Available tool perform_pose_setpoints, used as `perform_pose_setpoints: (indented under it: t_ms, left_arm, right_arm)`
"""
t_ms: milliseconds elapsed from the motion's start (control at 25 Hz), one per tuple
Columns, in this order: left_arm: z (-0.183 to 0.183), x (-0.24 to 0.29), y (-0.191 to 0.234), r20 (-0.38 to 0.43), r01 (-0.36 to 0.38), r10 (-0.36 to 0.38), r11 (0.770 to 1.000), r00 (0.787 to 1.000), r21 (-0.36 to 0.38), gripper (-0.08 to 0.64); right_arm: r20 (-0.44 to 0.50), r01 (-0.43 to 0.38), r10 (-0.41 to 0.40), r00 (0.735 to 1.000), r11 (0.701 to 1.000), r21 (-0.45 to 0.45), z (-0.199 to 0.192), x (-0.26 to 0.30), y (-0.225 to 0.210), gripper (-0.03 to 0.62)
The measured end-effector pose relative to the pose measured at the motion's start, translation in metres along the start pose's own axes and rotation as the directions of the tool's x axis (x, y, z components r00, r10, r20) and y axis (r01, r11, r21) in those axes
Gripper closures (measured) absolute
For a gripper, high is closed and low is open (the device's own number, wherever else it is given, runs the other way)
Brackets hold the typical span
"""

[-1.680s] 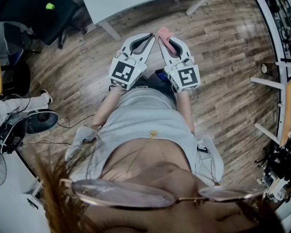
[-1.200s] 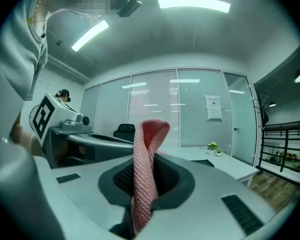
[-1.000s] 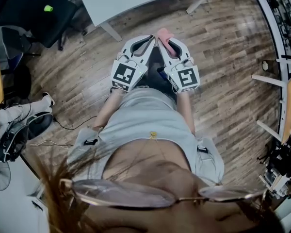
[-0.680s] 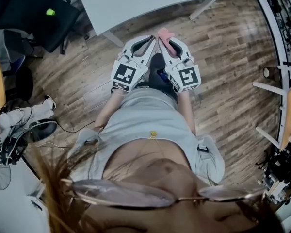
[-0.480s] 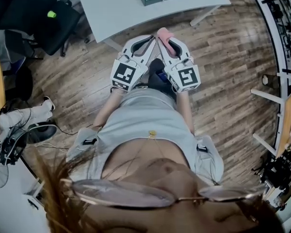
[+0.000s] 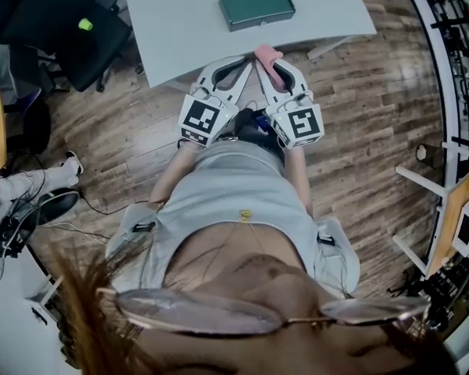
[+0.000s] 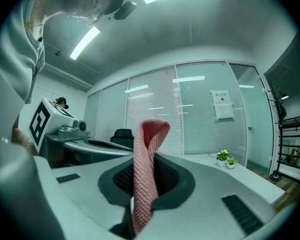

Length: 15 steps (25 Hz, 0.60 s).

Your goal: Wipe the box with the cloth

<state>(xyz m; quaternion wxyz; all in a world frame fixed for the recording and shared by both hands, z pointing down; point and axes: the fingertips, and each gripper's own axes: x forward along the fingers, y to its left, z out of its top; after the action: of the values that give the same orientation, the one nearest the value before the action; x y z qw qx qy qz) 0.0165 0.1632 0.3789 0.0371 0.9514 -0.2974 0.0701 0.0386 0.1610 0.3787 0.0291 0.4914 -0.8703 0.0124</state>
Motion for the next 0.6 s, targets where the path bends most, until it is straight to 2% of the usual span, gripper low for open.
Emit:
perform_pose_setpoints:
  t_ms: [600]
  left_arm:
    - [0.006,0.087,0.027,-0.006,-0.122,0.121,0.992,0.993,-0.028,0.519]
  right_arm:
    - [0.024,-0.106,0.106,0.994,0.994,0.006,-0.002,0.035,-0.092,0.554]
